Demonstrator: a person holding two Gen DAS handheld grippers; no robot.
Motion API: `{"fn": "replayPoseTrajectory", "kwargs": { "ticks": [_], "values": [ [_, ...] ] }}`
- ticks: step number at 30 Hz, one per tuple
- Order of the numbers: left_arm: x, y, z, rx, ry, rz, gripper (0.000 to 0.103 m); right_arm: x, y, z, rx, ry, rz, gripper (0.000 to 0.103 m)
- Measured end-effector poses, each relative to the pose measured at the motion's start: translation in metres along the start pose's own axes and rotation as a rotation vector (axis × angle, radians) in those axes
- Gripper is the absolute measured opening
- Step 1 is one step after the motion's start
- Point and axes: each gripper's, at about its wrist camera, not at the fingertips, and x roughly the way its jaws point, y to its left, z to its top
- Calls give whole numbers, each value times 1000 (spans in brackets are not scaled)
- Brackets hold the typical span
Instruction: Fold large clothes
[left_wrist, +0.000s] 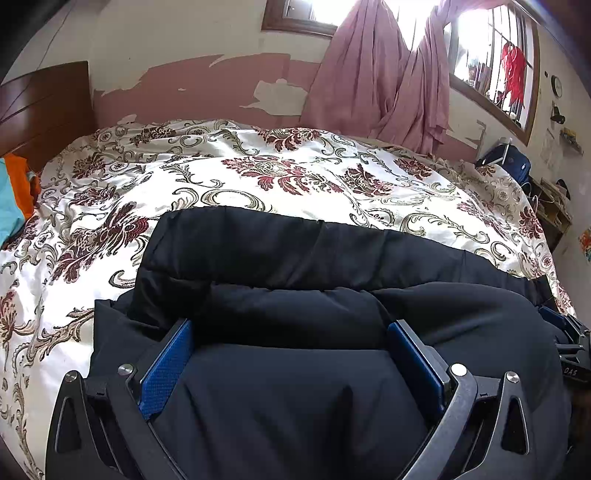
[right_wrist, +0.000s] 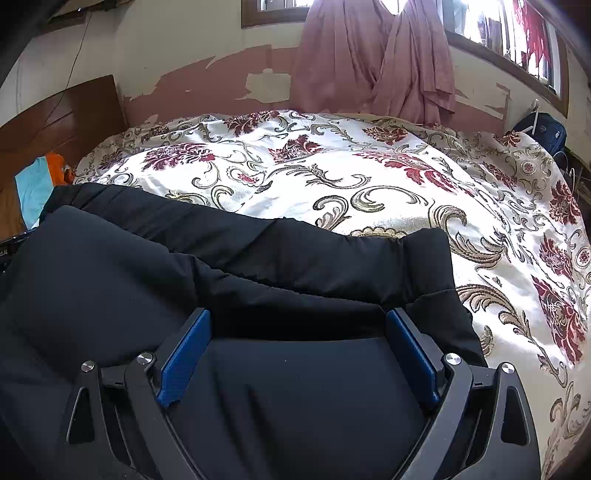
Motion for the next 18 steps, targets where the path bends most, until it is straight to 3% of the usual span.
{"fn": "replayPoseTrajectory", "kwargs": {
  "ticks": [6, 9, 11, 14, 18],
  "values": [
    [-16, 3, -2, -6, -29, -22, 103, -21, 3, -6, -5, -79, -11, 91],
    [-43, 13, -2, -48, -89, -125, 103, -43, 3, -8, -13, -154, 3, 91],
    [-59, 23, -2, -94, -118, -144, 103, -59, 0, -11, -11, -210, 10, 91],
    [-75, 39, -3, -120, -97, -153, 103, -82, -7, -13, 11, -260, 10, 91],
    [-85, 59, -9, -73, -10, -129, 103, -102, -30, -18, 50, -234, 42, 92]
  ]
}}
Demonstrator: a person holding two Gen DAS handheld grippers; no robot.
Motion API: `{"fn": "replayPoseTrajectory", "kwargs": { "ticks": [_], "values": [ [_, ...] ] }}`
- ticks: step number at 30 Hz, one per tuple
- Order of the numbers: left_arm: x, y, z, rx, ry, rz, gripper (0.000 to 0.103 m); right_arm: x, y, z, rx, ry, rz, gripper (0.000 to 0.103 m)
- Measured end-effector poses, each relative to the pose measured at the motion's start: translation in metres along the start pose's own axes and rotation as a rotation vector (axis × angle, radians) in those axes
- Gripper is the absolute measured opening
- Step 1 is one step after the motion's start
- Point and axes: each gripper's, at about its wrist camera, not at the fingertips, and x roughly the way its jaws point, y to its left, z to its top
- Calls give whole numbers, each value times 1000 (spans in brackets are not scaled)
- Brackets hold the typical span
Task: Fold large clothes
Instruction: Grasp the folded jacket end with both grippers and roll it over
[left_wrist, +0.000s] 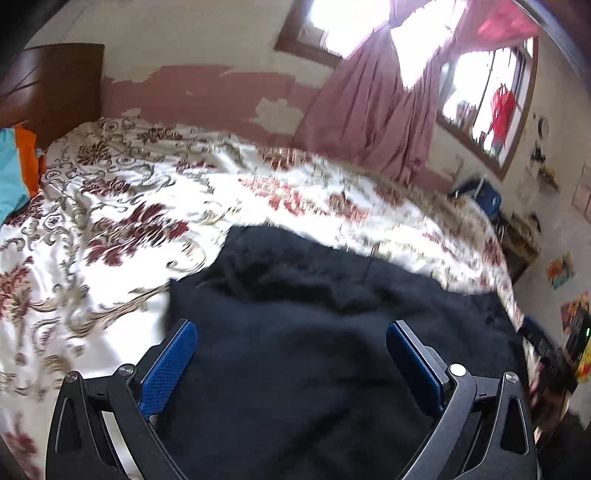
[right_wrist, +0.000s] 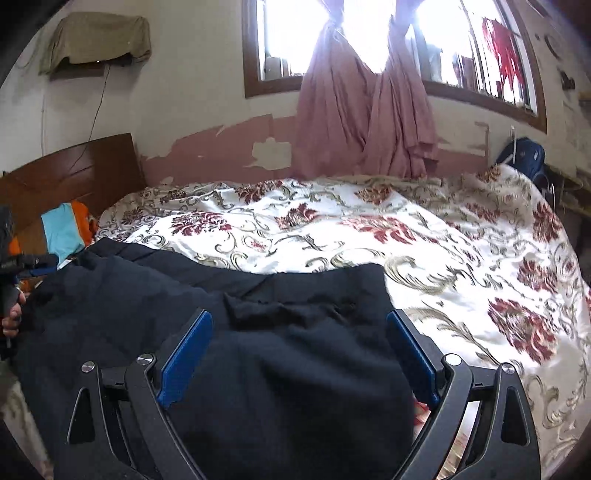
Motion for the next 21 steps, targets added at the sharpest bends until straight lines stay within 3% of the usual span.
{"fn": "replayPoseTrajectory", "kwargs": {
  "ticks": [3, 7, 12, 21],
  "values": [
    [-4, 16, -9, 24, 69, 36, 103, -9, -20, -4, 33, 39, -8, 92],
    [-4, 42, -23, -38, 136, 76, 103, -4, -41, -14, 71, 106, -8, 92],
    [7, 67, -37, -164, 179, -29, 103, 20, -55, -36, 132, 228, 8, 92],
    [17, 74, -43, -166, 204, -139, 103, 43, -83, -64, 316, 284, 180, 101]
  ]
}}
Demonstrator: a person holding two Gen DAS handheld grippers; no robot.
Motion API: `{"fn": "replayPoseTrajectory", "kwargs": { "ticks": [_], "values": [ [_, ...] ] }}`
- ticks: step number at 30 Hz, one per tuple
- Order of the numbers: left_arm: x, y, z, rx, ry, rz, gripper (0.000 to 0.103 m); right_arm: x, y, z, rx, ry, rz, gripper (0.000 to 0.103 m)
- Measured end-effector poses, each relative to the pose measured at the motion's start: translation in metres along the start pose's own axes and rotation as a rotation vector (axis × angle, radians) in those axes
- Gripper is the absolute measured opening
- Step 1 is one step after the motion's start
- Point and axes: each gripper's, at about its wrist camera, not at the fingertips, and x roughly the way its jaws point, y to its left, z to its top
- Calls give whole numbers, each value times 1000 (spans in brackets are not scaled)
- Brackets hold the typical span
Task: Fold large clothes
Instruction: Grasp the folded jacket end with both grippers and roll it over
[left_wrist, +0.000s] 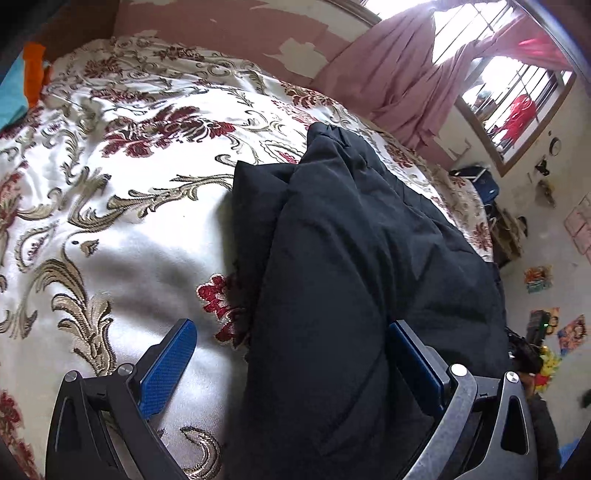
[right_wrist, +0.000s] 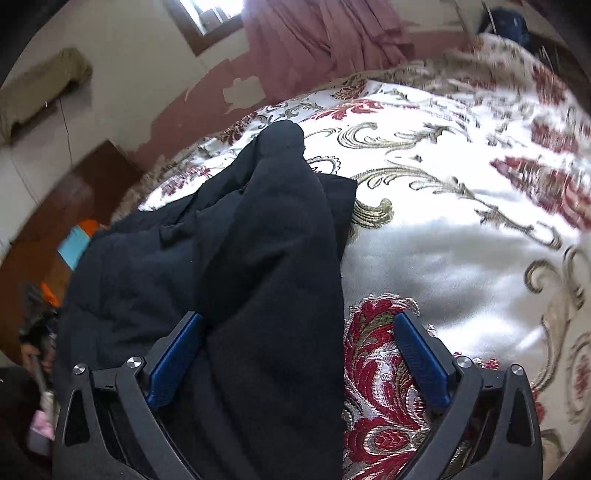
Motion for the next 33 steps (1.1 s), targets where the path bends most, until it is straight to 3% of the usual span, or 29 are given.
{"fn": "replayPoseTrajectory", "kwargs": {
  "ticks": [6, 14, 20, 21, 23, 27, 33],
  "values": [
    [2, -1, -3, 27, -12, -43, 103, 5, -1, -9, 3, -5, 66, 102],
    [5, -12, -7, 95, 33, -131, 103, 9, 5, -20, -33, 42, 358, 102],
    [13, -21, -3, 86, 96, -130, 102, 20, 15, -15, 19, 86, 343, 102],
    [14, -24, -2, 80, 102, -118, 98, 19, 16, -14, 35, 91, 328, 101],
    [14, -31, -2, 65, 111, -90, 89, 22, 24, -13, 57, 108, 288, 93],
    [11, -40, -2, 23, 122, -24, 67, 20, 37, -17, 63, 111, 205, 64],
    [-11, -59, -8, 5, 78, 31, 32, 9, 45, -24, 195, 65, 225, 30]
  ]
}}
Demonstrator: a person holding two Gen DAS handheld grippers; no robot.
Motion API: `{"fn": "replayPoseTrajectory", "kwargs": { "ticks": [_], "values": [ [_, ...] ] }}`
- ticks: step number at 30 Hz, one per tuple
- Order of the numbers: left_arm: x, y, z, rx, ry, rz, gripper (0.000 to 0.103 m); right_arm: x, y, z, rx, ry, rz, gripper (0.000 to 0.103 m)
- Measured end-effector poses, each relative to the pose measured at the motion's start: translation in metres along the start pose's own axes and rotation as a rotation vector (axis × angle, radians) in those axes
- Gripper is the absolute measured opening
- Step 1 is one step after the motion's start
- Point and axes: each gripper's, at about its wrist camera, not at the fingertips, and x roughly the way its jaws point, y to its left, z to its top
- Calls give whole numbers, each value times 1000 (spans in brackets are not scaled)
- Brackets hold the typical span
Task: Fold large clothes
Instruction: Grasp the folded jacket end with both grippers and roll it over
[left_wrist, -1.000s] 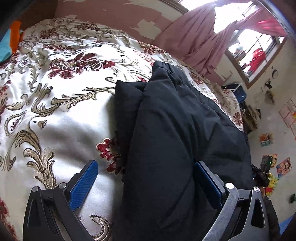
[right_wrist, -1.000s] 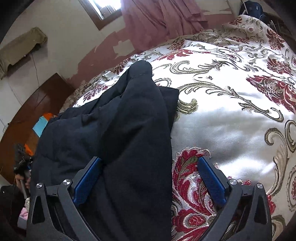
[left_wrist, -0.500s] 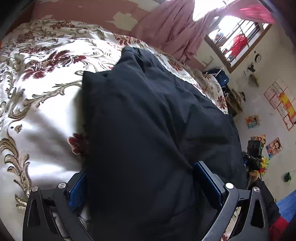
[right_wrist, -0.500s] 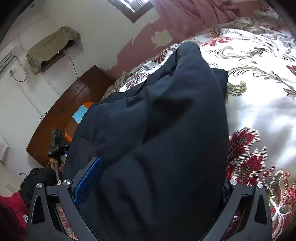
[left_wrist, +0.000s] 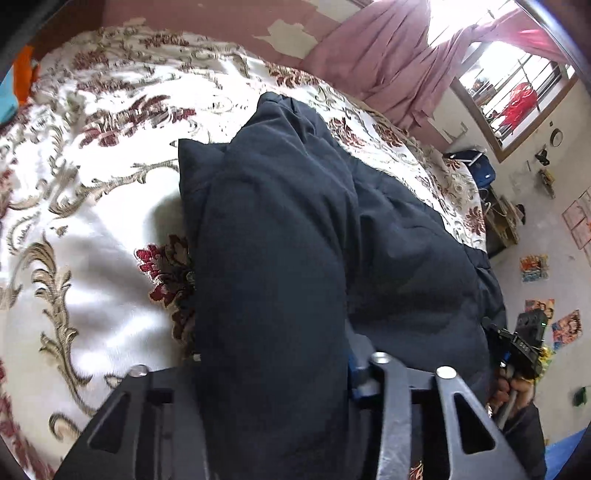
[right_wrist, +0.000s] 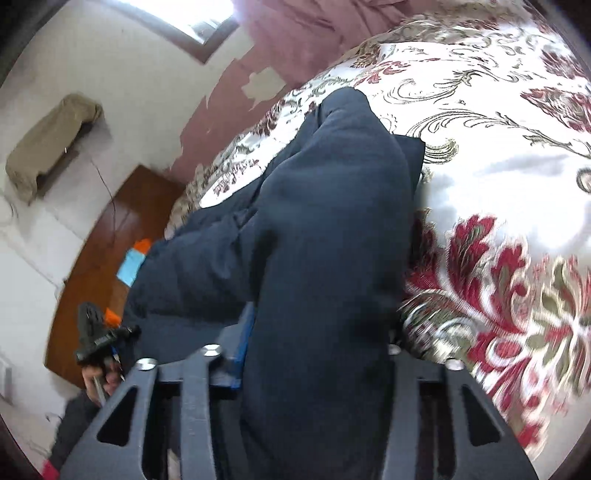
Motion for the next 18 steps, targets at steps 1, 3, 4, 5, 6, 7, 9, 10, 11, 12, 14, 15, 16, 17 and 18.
{"fn": "replayPoseTrajectory", "kwargs": {
  "ticks": [1, 3, 4, 5, 6, 7, 9, 10, 11, 12, 14, 15, 16, 17, 18],
  "values": [
    [-4, -4, 0, 8, -10, 8, 28, -2, 7, -2, -7, -11, -4, 26],
    [-13, -16, 0, 30, -29, 33, 25, -8, 23, -3, -39, -31, -10, 23],
    [-17, -21, 1, 37, -33, 43, 24, -11, 33, -3, -55, -39, -9, 23],
    [-22, -26, 2, 41, -35, 47, 23, -14, 42, -2, -69, -43, -8, 22],
    [-29, -34, 3, 48, -37, 47, 23, -19, 48, -2, -82, -48, -7, 22],
    [-33, -38, 3, 57, -41, 43, 22, -24, 57, -2, -102, -58, -2, 22],
    [-46, -49, 2, 88, -60, 37, 22, -37, 72, 1, -127, -78, 11, 22],
    [-53, -53, 1, 96, -70, 40, 22, -44, 79, 1, -134, -88, 21, 22],
    [-58, -55, 0, 94, -76, 39, 22, -50, 82, 5, -139, -94, 29, 22],
    [-67, -56, -2, 87, -85, 31, 22, -57, 86, 6, -149, -103, 31, 22],
    [-82, -57, -6, 82, -105, 12, 22, -70, 94, 6, -159, -117, 42, 22],
    [-90, -58, -10, 83, -114, 6, 22, -78, 91, 5, -162, -120, 49, 22],
    [-96, -59, -13, 84, -120, 4, 22, -86, 93, 3, -166, -125, 58, 22],
    [-104, -61, -17, 87, -127, 3, 22, -94, 94, 1, -175, -129, 65, 22],
    [-108, -62, -20, 89, -130, 4, 22, -100, 95, -1, -185, -131, 66, 22]
  ]
}}
